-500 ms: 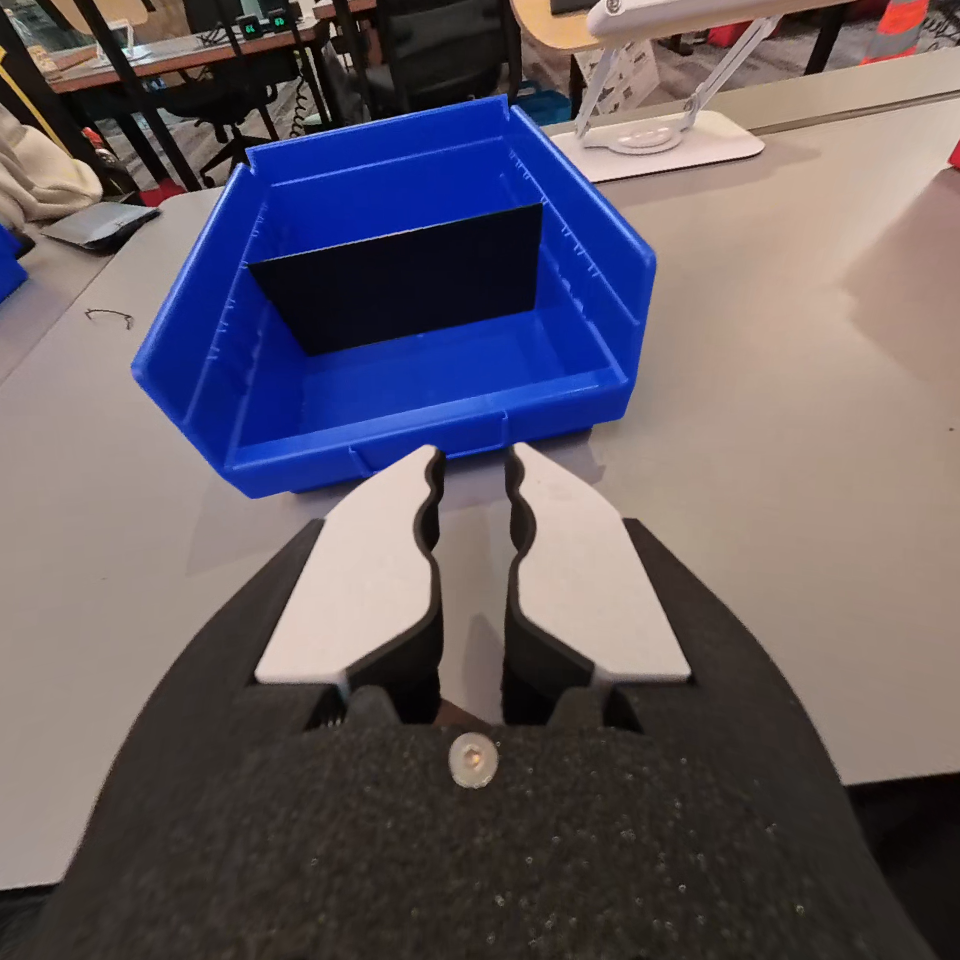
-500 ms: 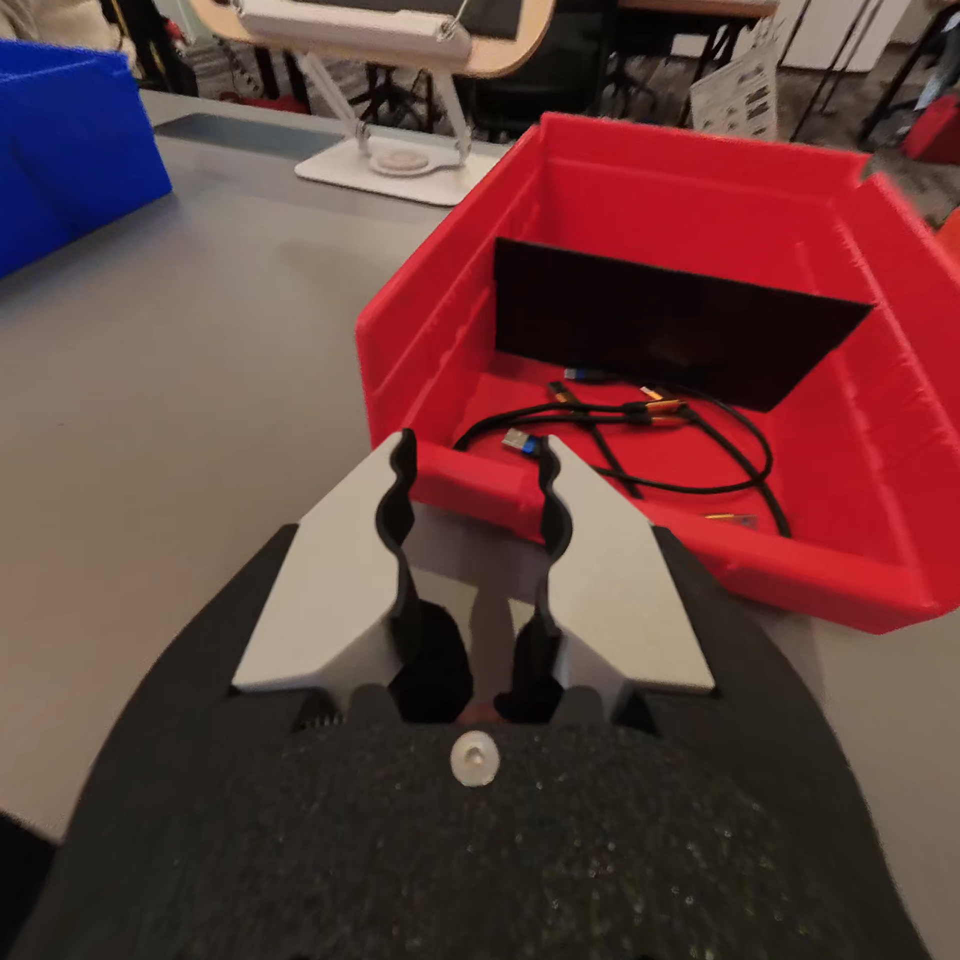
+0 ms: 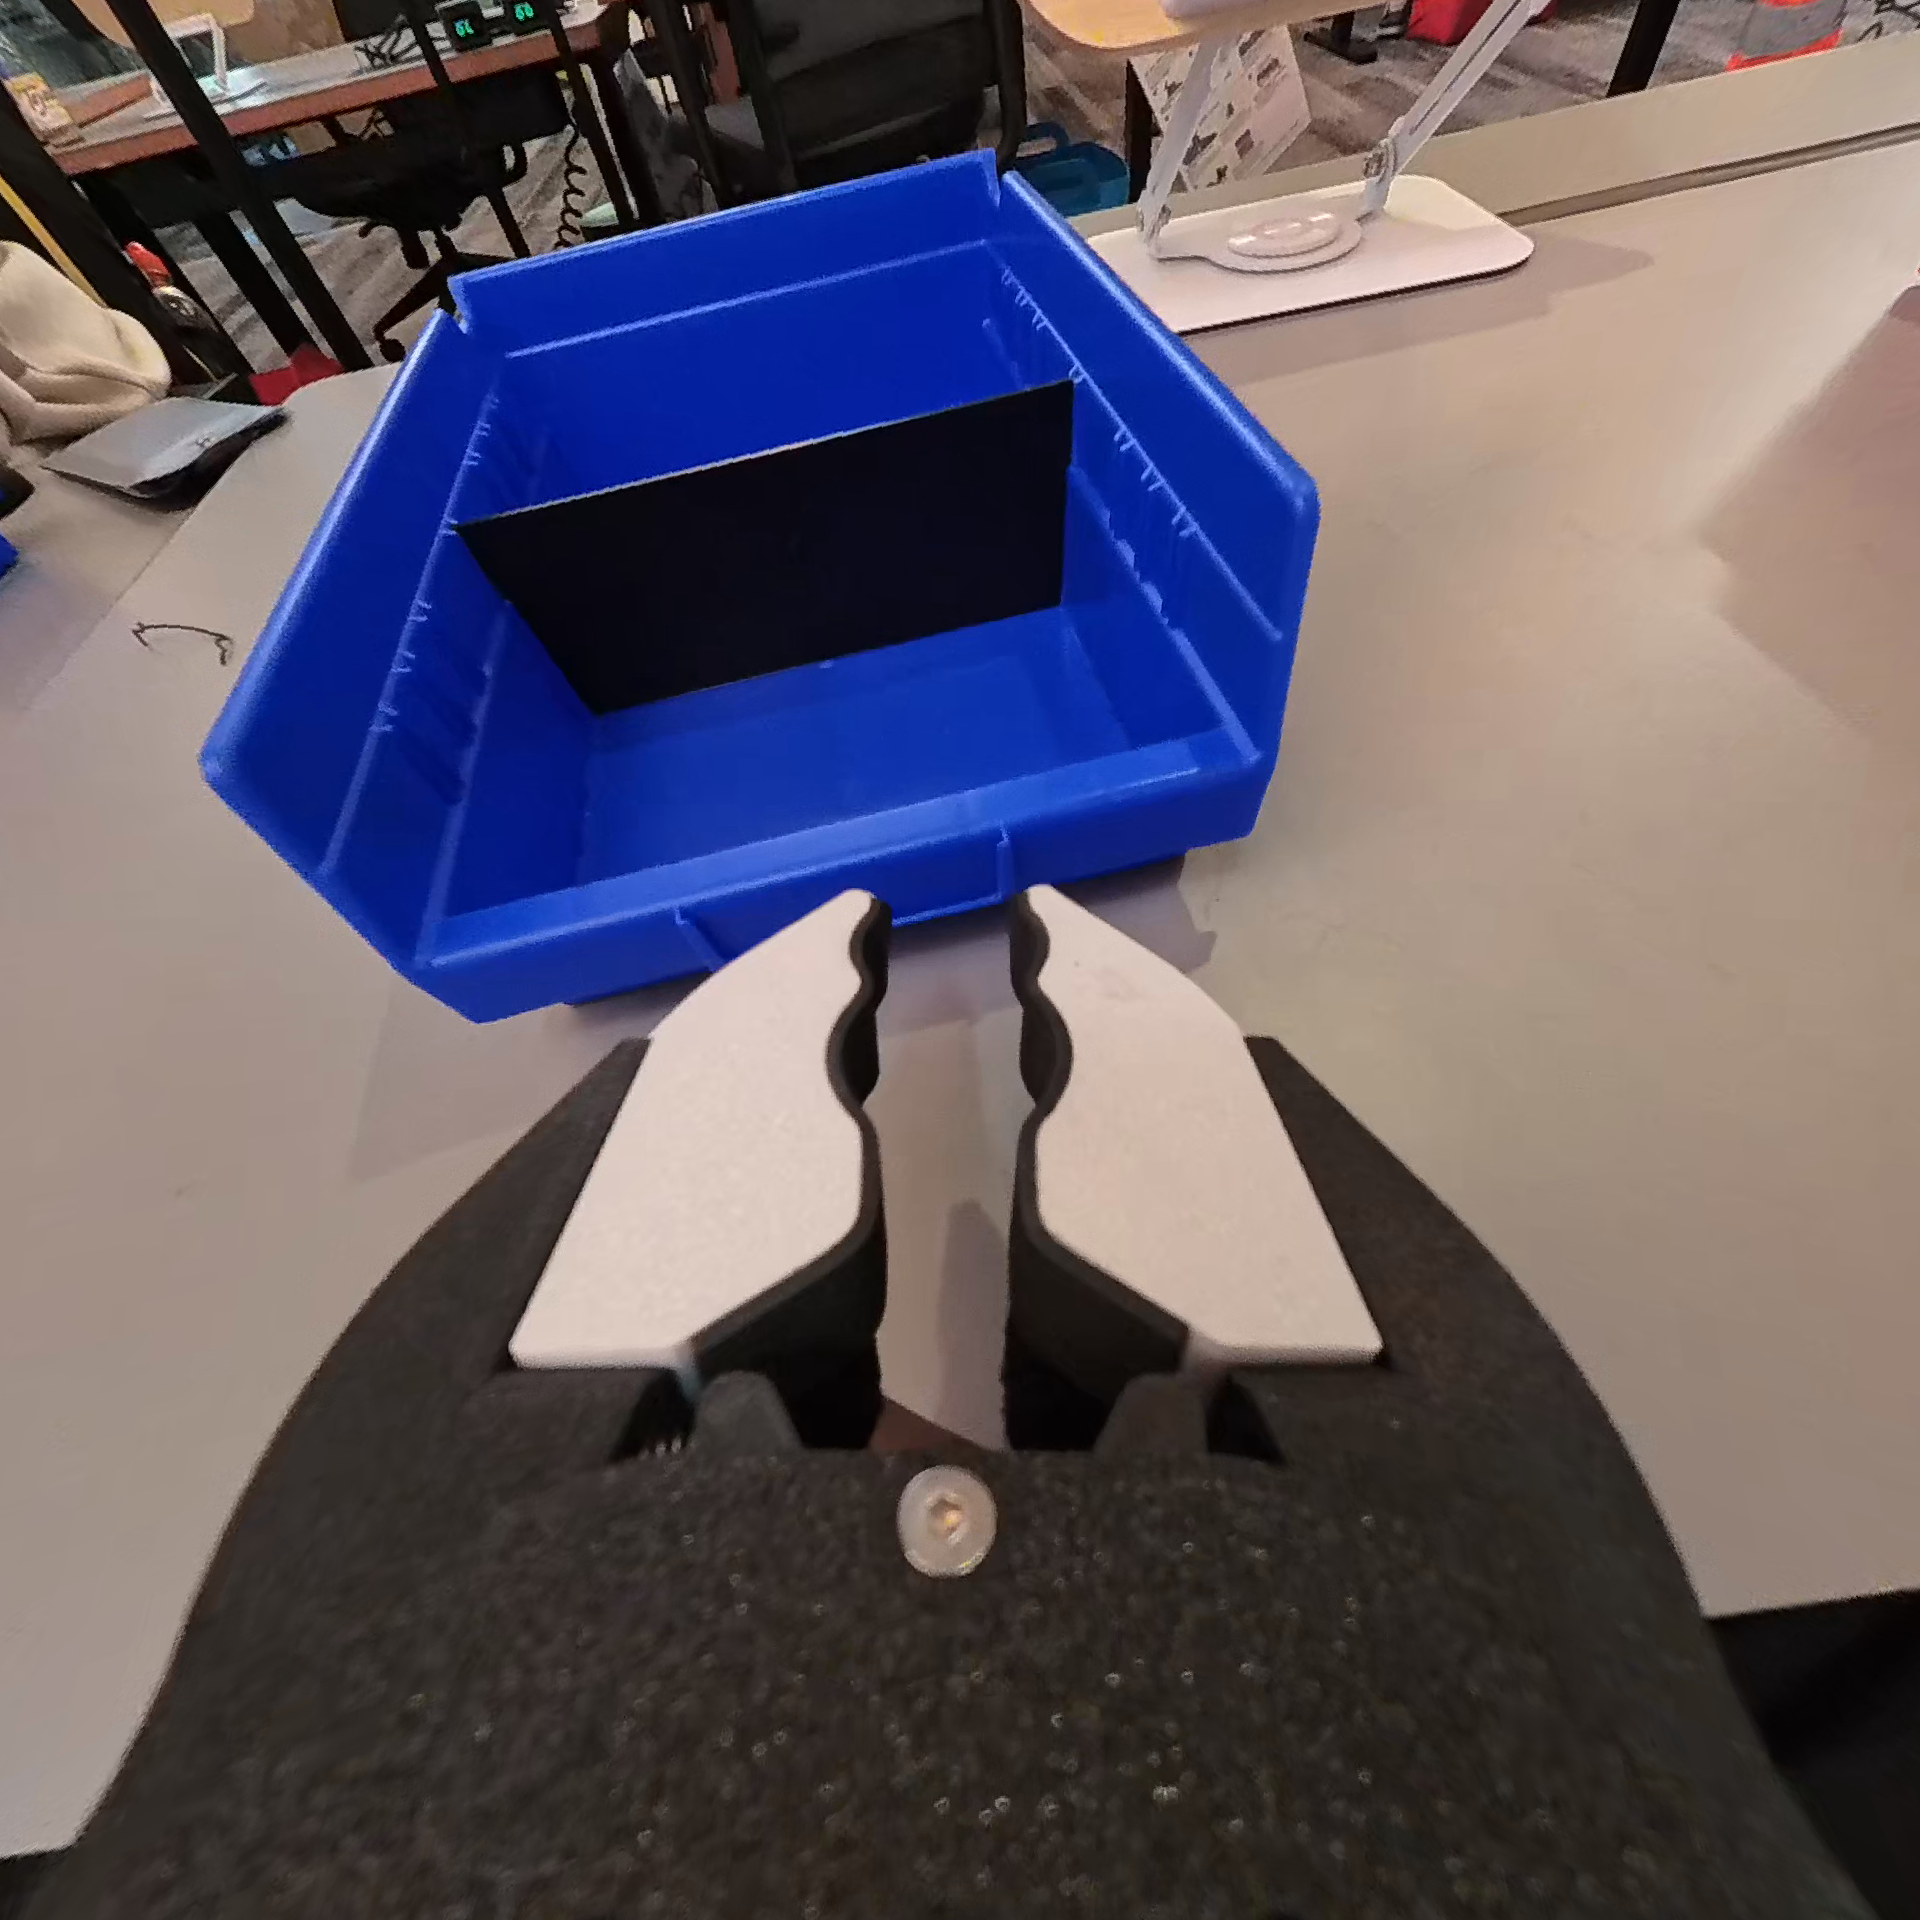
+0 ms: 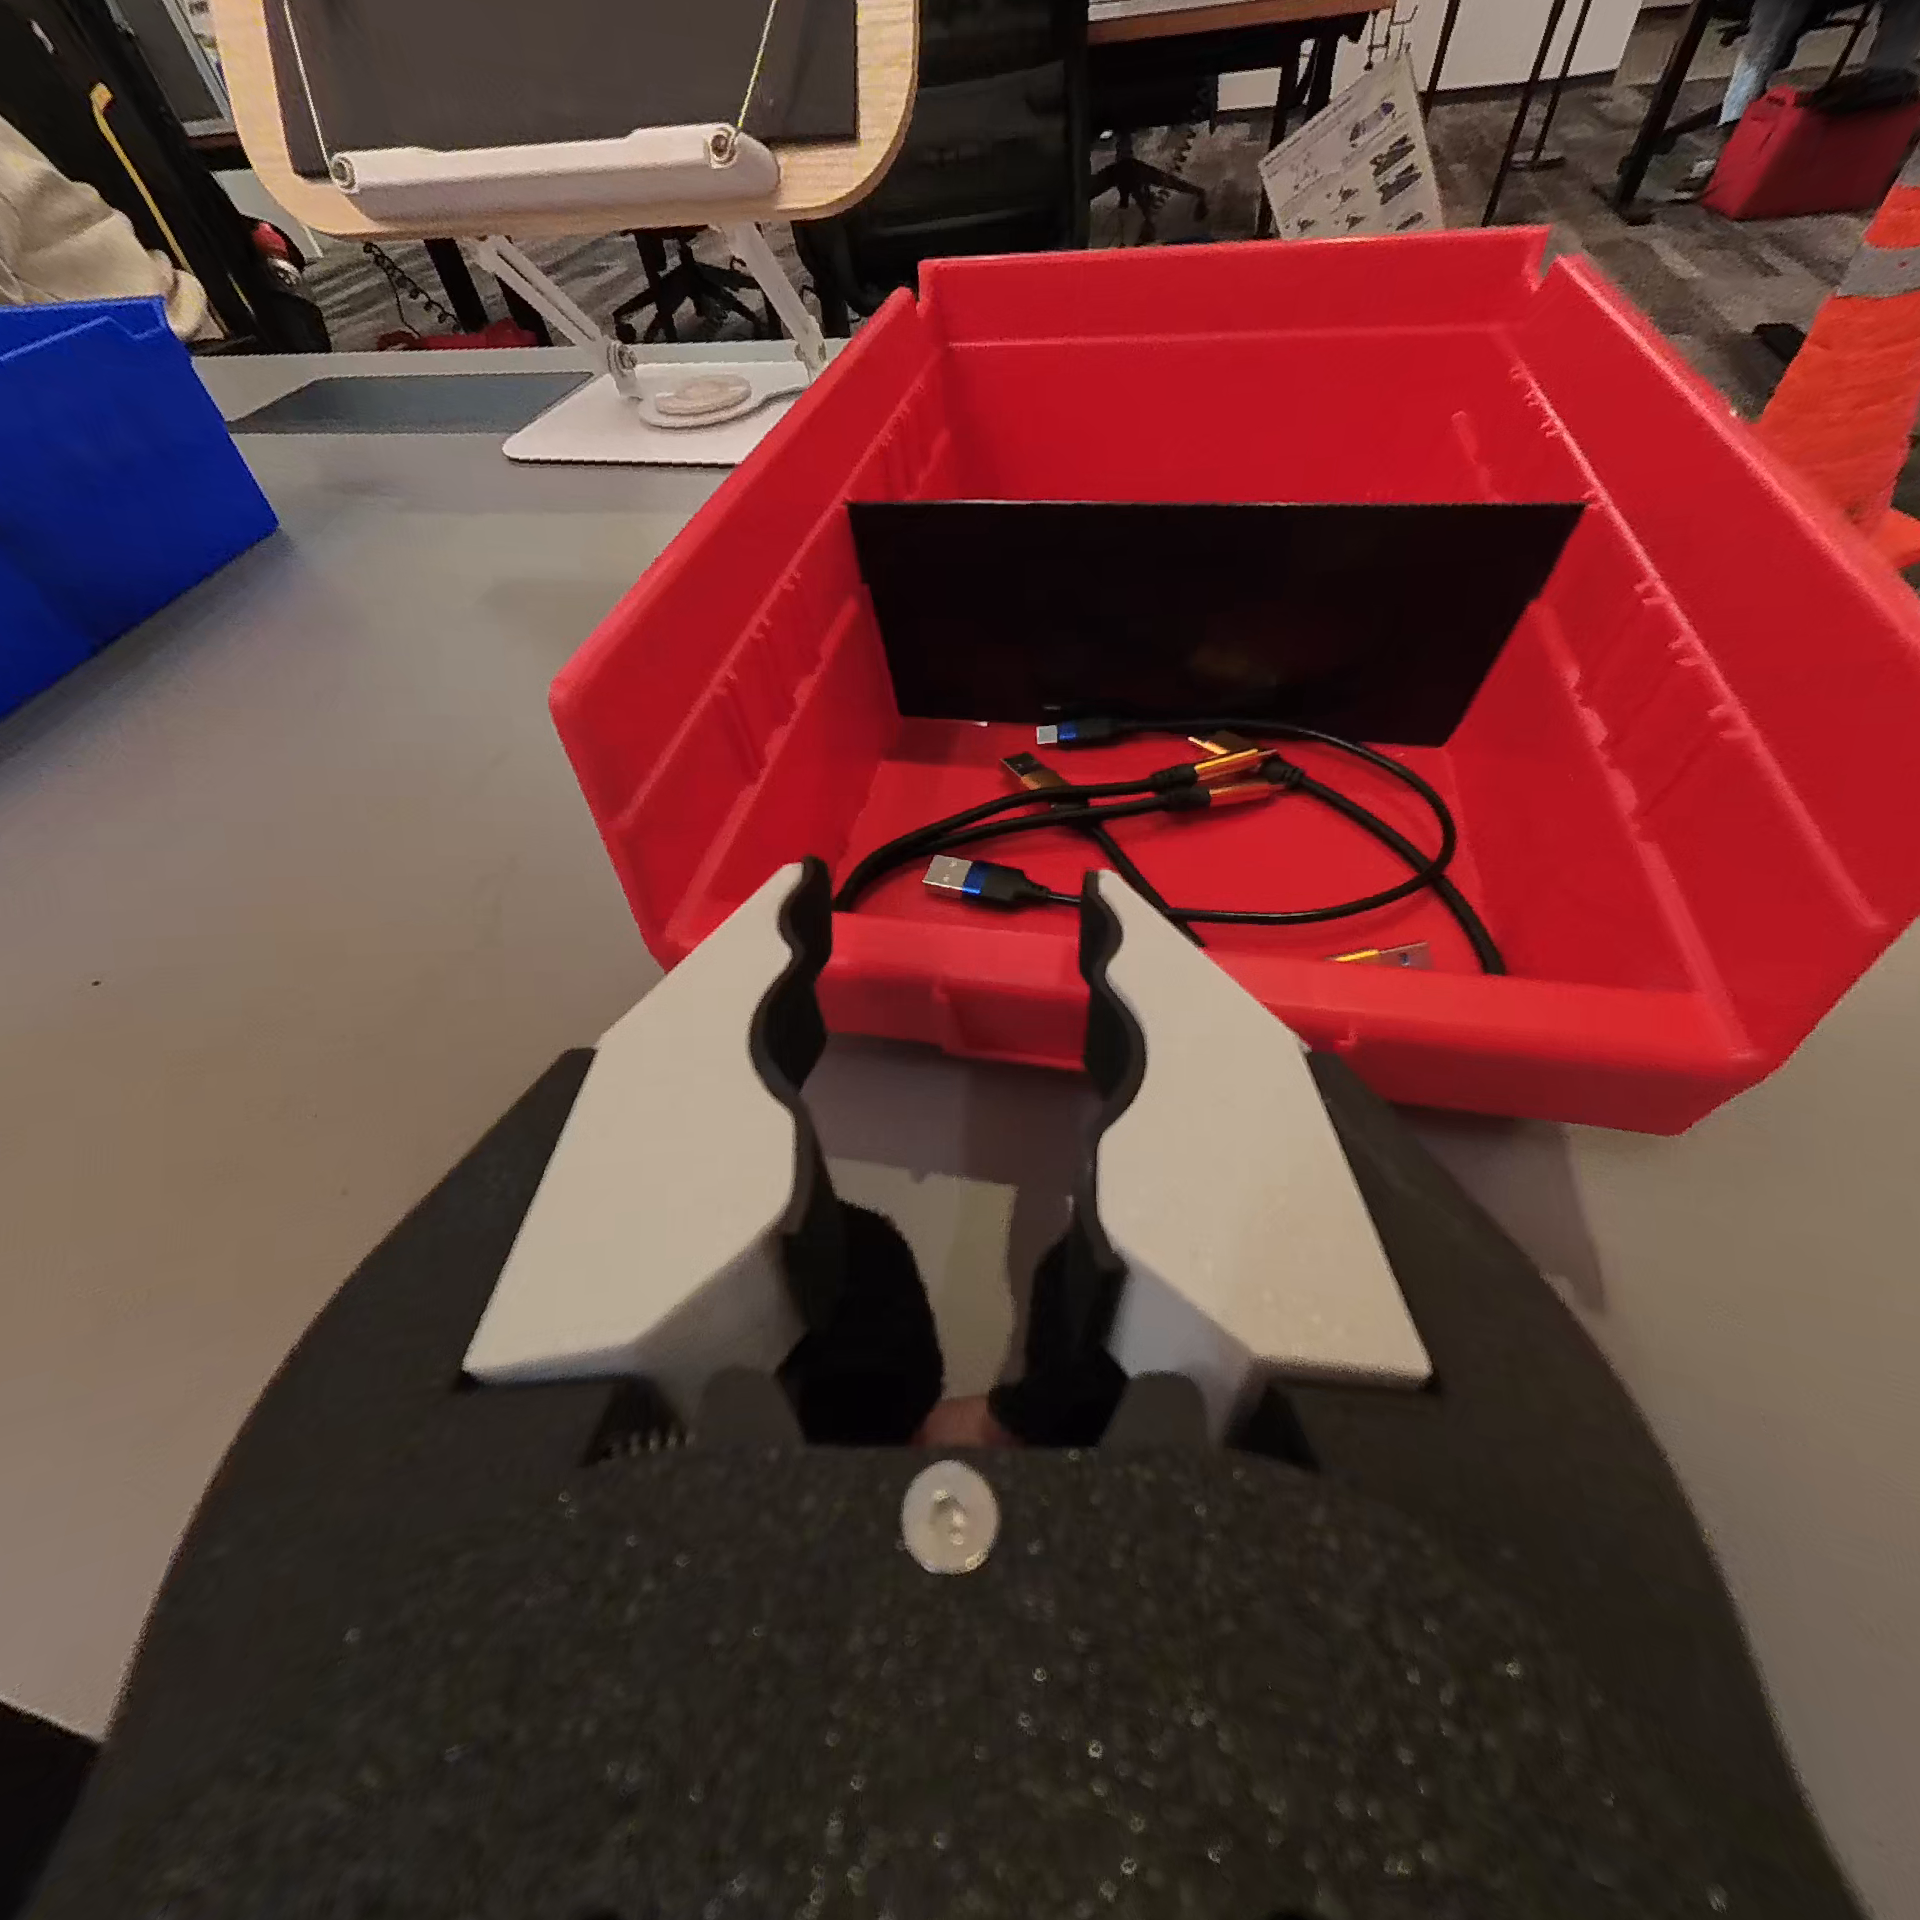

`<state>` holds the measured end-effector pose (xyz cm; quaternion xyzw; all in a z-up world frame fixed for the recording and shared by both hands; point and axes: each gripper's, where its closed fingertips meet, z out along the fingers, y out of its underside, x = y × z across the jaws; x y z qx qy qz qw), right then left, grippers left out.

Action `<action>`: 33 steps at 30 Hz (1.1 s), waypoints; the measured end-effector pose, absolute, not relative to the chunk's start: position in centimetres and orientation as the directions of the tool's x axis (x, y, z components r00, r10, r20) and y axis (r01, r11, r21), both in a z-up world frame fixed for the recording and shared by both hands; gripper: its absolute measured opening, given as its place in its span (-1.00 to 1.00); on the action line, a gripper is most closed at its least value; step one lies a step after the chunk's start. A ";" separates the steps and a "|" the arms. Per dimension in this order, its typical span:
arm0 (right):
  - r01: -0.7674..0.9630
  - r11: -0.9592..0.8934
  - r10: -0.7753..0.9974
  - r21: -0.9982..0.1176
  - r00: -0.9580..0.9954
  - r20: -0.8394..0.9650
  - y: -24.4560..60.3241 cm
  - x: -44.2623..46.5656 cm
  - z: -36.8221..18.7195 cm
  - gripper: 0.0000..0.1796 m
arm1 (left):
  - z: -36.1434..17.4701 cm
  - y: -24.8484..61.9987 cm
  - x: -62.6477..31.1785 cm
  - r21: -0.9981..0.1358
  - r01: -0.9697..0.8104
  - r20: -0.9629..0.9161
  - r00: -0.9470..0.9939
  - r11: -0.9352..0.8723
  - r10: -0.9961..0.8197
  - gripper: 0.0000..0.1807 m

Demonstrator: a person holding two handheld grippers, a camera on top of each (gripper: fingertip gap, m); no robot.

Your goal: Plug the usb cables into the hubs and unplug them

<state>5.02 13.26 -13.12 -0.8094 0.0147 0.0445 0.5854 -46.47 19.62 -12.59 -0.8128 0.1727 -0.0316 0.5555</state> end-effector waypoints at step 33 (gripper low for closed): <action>0.108 -0.270 0.284 -0.957 0.958 0.028 16.4 -8.6 -10.7 -0.35 | -12.6 15.6 -31.1 -0.935 -0.298 -0.076 0.697 -0.191 -0.713 -0.45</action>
